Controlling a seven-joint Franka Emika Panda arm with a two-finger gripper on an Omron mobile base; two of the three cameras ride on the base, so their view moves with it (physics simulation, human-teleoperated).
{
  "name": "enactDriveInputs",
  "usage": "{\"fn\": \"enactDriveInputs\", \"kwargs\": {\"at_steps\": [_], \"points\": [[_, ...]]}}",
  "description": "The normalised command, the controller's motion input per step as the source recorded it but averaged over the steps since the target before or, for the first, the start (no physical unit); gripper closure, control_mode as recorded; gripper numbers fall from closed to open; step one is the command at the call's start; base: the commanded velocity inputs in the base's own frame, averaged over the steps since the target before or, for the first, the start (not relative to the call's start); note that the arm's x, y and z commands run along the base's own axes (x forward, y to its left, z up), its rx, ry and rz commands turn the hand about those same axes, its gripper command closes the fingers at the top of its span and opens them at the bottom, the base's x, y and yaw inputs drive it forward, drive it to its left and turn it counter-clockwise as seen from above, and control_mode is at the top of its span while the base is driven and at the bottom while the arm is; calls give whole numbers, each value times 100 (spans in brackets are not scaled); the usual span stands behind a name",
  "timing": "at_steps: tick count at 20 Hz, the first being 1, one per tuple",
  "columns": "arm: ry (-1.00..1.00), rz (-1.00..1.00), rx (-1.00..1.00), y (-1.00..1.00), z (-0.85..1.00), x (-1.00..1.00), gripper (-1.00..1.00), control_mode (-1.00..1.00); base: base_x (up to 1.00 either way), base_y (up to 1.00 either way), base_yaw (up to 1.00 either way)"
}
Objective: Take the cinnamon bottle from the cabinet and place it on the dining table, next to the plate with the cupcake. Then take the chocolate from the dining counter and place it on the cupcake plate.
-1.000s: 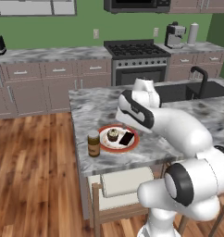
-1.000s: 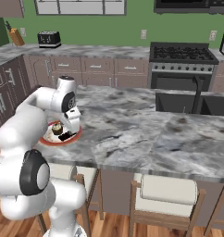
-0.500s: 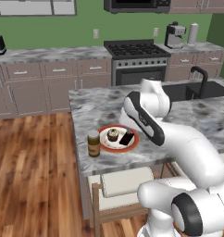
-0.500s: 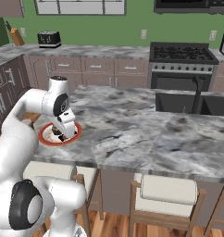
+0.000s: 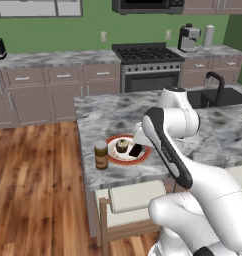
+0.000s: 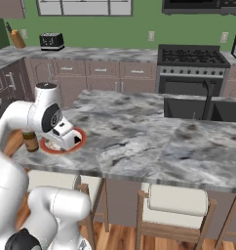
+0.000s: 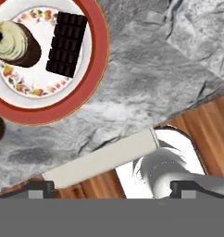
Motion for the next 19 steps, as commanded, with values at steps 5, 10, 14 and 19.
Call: {"fn": "enactDriveInputs", "kwargs": {"at_steps": [5, 10, 14, 19], "points": [[-4, 31, -9, -3, 25, -59, -100, -100, 0, 0, 0], [-11, 30, -9, -6, 24, -61, -100, -100, 0, 0, 0], [-21, 27, -9, -3, 14, -69, -100, -100, 0, 0, 0], [-31, 21, -2, -5, 7, -70, -100, -100, 0, 0, 0]]}}
